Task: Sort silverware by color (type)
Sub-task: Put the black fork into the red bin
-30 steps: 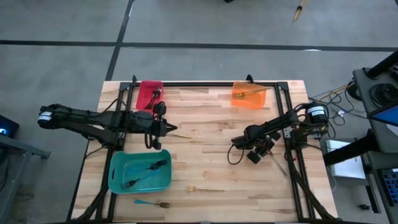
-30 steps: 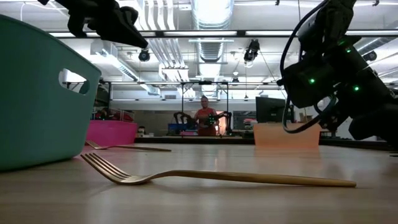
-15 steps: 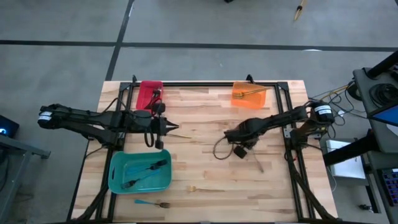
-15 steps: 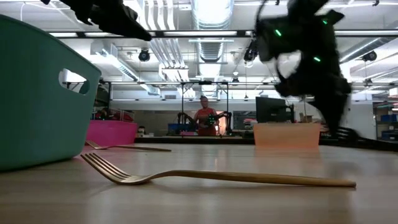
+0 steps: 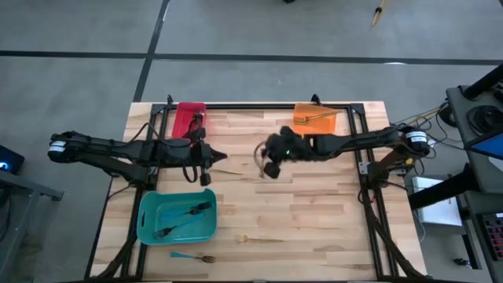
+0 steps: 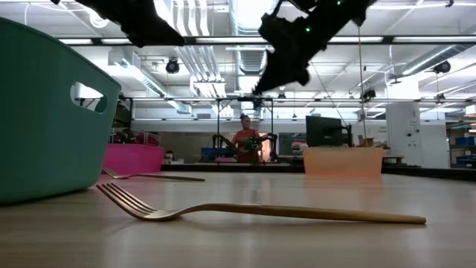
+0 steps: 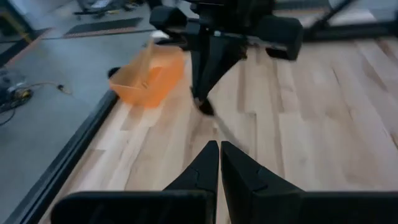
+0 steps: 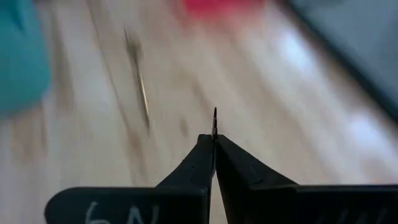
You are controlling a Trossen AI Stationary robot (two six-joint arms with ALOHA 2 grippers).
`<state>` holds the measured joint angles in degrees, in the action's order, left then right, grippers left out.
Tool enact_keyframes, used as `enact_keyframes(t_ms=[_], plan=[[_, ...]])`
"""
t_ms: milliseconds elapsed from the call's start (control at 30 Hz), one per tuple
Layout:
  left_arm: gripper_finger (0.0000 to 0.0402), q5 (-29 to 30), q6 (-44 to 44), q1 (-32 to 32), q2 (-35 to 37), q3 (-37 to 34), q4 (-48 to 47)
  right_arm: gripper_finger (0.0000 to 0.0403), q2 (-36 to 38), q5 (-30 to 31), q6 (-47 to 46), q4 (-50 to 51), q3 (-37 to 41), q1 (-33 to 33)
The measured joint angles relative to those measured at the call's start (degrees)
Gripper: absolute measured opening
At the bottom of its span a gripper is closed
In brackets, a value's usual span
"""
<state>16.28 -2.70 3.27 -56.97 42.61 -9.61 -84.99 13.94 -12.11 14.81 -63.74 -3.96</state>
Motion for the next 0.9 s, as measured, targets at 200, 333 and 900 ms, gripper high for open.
enact_keyframes(t_ms=[200,333,900], plan=[[0.0000,2.35,2.25,-0.50,-0.04,0.68,1.58,0.0008,2.28,-13.22,9.03,-28.75,8.47,-8.17],[0.0000,4.62,2.34,-2.39,-0.04,0.79,3.23,0.0008,1.69,-15.46,12.59,-46.94,13.90,-11.59],[0.0149,7.27,-5.87,-7.29,-14.82,0.76,22.21,0.0008,-8.53,-7.50,13.21,-71.72,14.24,-10.19]])
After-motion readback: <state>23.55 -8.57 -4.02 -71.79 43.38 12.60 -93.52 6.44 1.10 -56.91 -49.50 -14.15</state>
